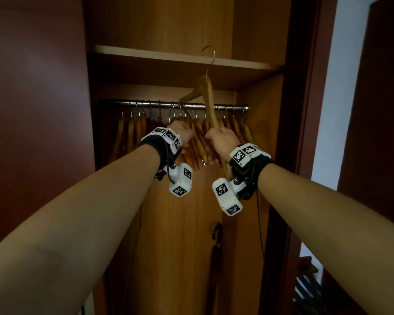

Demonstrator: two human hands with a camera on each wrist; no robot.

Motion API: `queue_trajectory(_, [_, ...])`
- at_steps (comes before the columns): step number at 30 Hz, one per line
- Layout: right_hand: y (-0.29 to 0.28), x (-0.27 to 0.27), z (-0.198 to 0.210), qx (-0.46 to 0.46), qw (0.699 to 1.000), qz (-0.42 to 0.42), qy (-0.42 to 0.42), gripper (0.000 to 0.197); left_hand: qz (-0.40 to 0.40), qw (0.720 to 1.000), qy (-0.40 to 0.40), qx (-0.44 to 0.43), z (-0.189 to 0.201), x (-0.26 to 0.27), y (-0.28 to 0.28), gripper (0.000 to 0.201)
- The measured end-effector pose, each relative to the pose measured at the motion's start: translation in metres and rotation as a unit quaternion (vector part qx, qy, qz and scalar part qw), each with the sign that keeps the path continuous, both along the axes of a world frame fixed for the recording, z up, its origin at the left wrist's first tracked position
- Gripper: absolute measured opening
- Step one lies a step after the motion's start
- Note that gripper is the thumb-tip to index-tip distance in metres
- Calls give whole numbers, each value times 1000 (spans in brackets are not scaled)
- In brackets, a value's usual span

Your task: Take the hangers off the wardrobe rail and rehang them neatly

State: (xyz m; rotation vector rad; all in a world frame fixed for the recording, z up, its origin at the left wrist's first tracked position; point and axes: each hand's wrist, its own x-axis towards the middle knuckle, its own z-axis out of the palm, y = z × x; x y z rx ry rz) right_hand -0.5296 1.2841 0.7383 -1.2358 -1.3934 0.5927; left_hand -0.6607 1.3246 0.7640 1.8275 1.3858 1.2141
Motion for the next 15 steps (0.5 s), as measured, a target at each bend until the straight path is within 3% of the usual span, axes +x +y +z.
queue_trajectory(5, [-5,23,0,18,999,-33,-13,19,-11,1000,-3,-3,0,22,-1,14])
queue_trajectory(15, [-9,71,0,-68,998,-8,-2,21,-10,1000,14,2,3,62,-12,19])
